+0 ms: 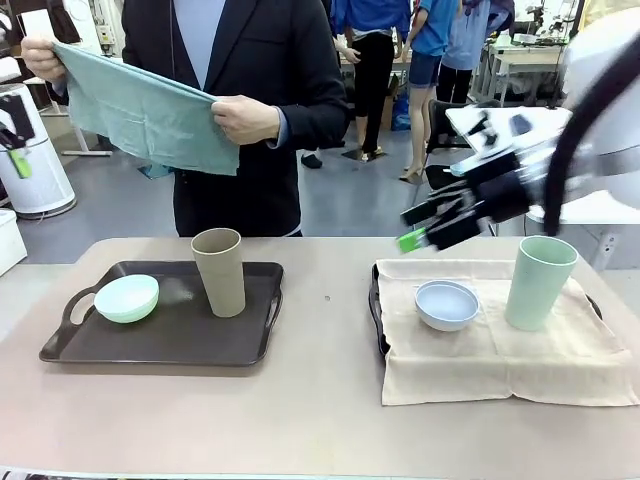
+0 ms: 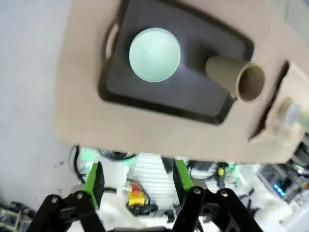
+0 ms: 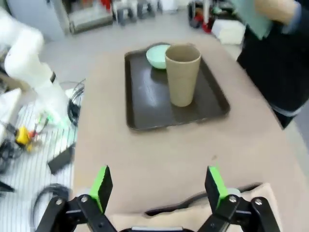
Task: Set up a tray with a mat and arrange the tableware.
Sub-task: Pick up the Picnic Bowl and Reusable plastic cup from the Handle tray in front of the human's position and hold them in the air.
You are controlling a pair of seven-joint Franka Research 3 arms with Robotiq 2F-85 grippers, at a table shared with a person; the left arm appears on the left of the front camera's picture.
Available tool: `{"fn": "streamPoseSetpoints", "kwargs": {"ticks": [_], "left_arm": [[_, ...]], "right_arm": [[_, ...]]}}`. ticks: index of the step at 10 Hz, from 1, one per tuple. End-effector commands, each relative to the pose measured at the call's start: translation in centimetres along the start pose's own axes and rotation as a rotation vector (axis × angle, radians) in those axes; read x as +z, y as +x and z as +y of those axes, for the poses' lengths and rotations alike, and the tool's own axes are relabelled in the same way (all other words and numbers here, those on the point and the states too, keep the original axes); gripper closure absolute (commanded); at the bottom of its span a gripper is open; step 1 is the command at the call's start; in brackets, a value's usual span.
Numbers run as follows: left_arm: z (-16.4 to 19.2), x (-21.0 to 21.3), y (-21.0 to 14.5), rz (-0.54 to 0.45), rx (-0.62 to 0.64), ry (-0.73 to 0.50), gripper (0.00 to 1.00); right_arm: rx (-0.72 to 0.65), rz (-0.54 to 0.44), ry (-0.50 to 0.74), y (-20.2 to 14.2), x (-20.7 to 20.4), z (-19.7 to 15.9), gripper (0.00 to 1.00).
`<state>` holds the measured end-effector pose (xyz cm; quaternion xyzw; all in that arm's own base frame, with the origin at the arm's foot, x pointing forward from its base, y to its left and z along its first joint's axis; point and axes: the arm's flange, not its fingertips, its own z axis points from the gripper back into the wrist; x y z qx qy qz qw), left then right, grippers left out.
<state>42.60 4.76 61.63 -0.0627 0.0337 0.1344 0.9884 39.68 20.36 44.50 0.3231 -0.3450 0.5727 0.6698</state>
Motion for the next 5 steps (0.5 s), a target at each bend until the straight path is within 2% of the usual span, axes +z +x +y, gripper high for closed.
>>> {"fn": "streamPoseSetpoints", "kwargs": {"ticks": [1, 2, 4, 5], "left_arm": [[-0.6, -5.4, 1.9, -0.120, 0.078, 0.013, 0.25], [-0.9, -7.9, 2.6, -0.176, 0.027, 0.022, 0.25], [-1.1, -11.6, 3.9, -0.334, -0.253, 0.075, 0.25], [-1.2, -11.7, 4.6, -0.282, -0.271, 0.022, 0.25]], "right_arm": [[0.211, -0.018, -0.063, 0.1, -8.7, -5.2, 0.00], [0.263, -0.063, -0.051, 0.4, -12.0, -5.9, 0.00], [0.264, -0.243, -0.055, 1.5, -17.2, -7.7, 0.00], [0.119, -0.338, 0.002, 1.8, -17.8, -8.3, 0.00]]}}
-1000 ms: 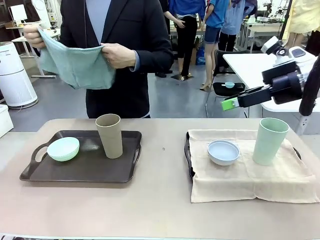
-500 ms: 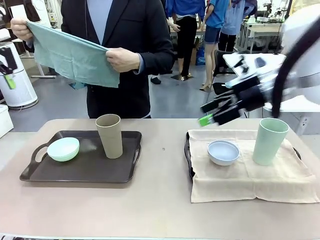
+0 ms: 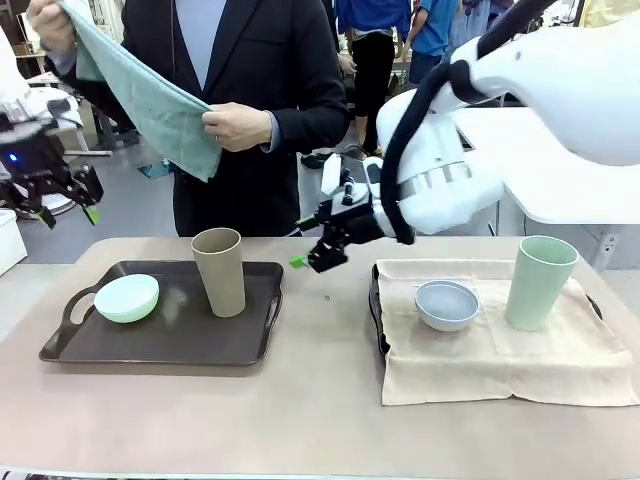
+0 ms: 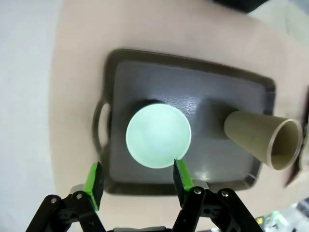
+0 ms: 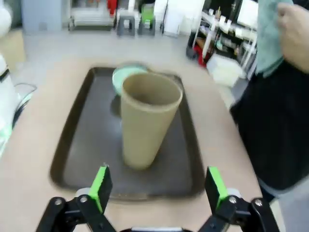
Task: Set up a tray with a mat and arrange the tableware.
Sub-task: Pick up the Picnic Bowl and Reusable plastic cup from the Handle tray in front of the human's position and hold them in the air.
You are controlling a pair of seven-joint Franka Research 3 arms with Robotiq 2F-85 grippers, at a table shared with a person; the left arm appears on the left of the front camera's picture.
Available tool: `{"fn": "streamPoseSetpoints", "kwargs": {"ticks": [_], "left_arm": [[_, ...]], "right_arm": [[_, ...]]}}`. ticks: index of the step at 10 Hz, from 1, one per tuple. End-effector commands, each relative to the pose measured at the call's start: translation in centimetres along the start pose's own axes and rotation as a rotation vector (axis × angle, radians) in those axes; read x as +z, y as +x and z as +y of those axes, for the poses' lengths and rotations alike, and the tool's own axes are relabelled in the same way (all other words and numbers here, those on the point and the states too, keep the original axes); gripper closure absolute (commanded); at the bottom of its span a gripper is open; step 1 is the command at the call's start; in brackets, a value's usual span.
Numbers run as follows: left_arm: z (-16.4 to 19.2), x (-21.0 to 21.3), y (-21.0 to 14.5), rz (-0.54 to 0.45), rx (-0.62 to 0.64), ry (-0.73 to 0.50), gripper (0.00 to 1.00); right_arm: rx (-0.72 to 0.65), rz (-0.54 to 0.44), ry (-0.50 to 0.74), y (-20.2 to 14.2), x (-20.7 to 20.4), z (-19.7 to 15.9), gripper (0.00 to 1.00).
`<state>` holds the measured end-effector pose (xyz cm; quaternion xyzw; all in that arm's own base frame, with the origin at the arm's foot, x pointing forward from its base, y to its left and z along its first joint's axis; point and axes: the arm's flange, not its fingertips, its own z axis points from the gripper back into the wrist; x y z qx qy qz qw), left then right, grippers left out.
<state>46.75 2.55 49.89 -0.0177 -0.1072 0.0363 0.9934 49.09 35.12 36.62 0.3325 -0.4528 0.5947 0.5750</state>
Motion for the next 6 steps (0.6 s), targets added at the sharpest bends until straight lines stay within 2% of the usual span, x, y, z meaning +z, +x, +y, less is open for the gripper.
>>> {"fn": "streamPoseSetpoints", "kwargs": {"ticks": [1, 4, 5, 6], "left_arm": [[0.5, 1.6, 0.1, 0.037, 0.085, 0.000, 0.25], [0.5, 1.6, 0.1, 0.037, 0.085, 0.000, 0.25], [0.5, 0.7, 0.0, 0.019, 0.046, -0.004, 0.25], [0.2, 0.0, 0.5, 0.044, -0.012, 0.001, 0.25]], "right_arm": [[0.050, 0.109, -0.001, -0.2, 2.0, 1.5, 0.00], [0.050, 0.109, -0.001, -0.2, 2.0, 1.5, 0.00], [0.038, 0.052, 0.003, -0.4, 1.2, 0.4, 0.00], [-0.041, 0.041, 0.061, -1.3, -0.2, 0.6, 0.00]]}}
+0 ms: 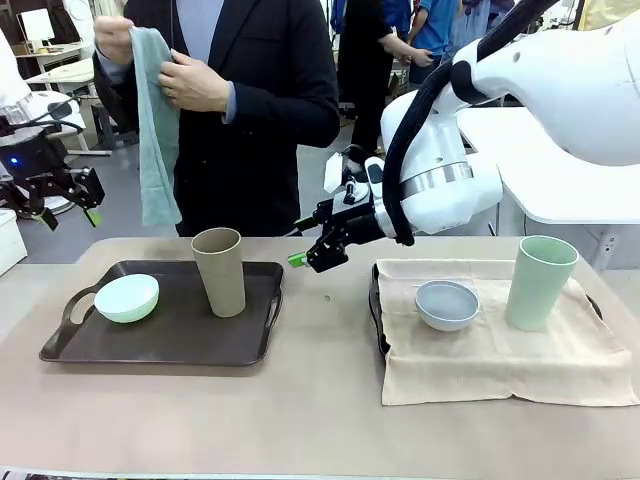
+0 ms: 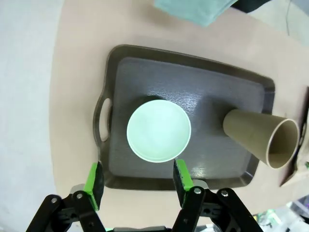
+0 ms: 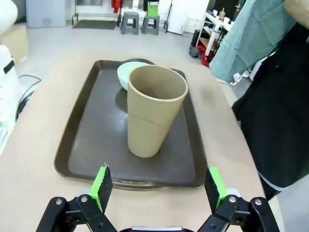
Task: Set up a tray with a mat and arrange the tableware.
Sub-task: Pick up the Picnic Bowl and Reusable plastic cup from the Handle tray in front of the human's position and hold them in the air.
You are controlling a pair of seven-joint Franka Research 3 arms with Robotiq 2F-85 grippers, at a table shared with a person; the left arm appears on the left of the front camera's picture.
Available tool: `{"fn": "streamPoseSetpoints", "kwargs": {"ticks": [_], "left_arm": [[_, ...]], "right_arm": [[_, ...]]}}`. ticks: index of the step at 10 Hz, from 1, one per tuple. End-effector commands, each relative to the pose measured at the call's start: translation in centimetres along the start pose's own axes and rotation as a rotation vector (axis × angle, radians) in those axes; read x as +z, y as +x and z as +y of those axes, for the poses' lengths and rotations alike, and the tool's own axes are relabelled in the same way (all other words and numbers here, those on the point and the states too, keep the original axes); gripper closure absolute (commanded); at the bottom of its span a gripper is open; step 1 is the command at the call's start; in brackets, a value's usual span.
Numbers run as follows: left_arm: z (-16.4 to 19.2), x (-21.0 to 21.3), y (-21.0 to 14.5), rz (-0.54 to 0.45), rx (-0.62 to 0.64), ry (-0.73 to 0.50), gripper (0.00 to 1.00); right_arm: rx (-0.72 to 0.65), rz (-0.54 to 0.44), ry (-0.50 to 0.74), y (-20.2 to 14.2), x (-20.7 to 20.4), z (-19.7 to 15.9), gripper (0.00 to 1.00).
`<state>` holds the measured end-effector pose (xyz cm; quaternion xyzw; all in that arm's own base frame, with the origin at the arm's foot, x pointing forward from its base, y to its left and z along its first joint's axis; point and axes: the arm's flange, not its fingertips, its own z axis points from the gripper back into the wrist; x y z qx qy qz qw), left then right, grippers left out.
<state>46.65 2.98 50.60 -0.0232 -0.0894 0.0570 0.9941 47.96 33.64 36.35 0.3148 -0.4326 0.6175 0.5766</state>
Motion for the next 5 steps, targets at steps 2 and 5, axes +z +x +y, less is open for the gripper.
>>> {"fn": "streamPoseSetpoints", "kwargs": {"ticks": [2, 5], "left_arm": [[-0.3, -1.2, 0.6, -0.003, -0.129, 0.008, 0.25], [-0.8, -3.0, 0.0, 0.023, -0.254, -0.008, 0.25]], "right_arm": [[-0.130, -0.034, 0.101, -1.3, -3.6, -0.1, 0.00], [-0.153, -0.037, 0.144, -2.1, -5.5, 0.6, 0.00]]}}
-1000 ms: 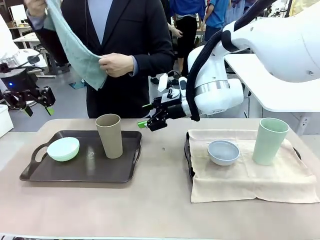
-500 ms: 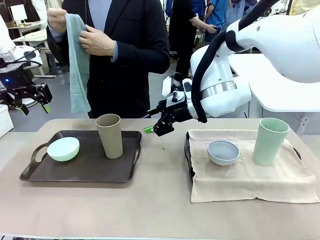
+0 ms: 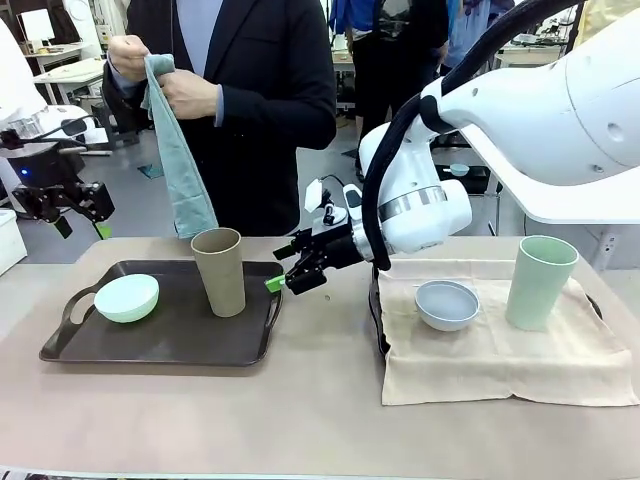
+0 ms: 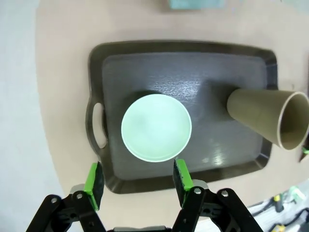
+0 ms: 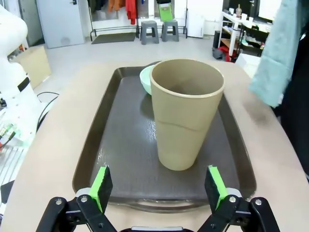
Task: Set up a tray with a mat and arrange the tableware.
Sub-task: Pick up the Picnic Bowl and Reusable plastic cup from the Handle tray in front of the human's position and hold them in the air.
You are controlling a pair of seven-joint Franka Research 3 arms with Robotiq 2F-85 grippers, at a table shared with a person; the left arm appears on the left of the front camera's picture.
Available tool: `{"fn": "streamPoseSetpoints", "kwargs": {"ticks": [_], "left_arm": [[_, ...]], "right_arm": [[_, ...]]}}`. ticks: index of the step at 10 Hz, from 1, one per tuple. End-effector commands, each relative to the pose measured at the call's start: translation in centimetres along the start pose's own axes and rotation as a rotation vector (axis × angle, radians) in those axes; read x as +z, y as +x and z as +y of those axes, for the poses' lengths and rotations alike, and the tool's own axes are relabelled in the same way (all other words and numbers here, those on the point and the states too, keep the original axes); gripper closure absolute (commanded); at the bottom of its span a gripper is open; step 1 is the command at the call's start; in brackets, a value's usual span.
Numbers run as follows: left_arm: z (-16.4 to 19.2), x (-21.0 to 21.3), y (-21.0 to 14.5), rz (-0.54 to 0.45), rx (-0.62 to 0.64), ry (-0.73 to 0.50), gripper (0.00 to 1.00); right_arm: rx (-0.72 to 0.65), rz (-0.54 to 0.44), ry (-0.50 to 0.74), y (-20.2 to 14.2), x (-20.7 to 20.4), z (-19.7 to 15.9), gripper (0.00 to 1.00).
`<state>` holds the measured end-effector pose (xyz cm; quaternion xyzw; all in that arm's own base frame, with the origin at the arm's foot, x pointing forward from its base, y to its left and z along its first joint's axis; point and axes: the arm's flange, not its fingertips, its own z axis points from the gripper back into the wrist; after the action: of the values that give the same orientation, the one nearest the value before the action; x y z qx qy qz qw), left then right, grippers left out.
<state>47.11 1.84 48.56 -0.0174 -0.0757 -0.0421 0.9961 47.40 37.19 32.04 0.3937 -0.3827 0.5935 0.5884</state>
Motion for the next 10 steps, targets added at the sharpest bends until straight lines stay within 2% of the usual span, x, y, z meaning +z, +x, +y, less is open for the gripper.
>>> {"fn": "streamPoseSetpoints", "kwargs": {"ticks": [1, 9, 10], "left_arm": [[0.1, -1.6, 0.4, 0.009, -0.090, 0.002, 0.25], [-0.4, -5.5, 1.0, 0.047, -0.167, -0.020, 0.25], [-0.6, -5.2, 1.0, 0.055, -0.126, 0.012, 0.25]], "right_arm": [[-0.017, -0.004, 0.024, -0.4, -1.4, -1.3, 0.00], [0.013, -0.080, 0.028, -1.6, -7.9, -3.6, 0.00], [-0.003, -0.072, 0.028, -1.5, -8.5, -3.6, 0.00]]}}
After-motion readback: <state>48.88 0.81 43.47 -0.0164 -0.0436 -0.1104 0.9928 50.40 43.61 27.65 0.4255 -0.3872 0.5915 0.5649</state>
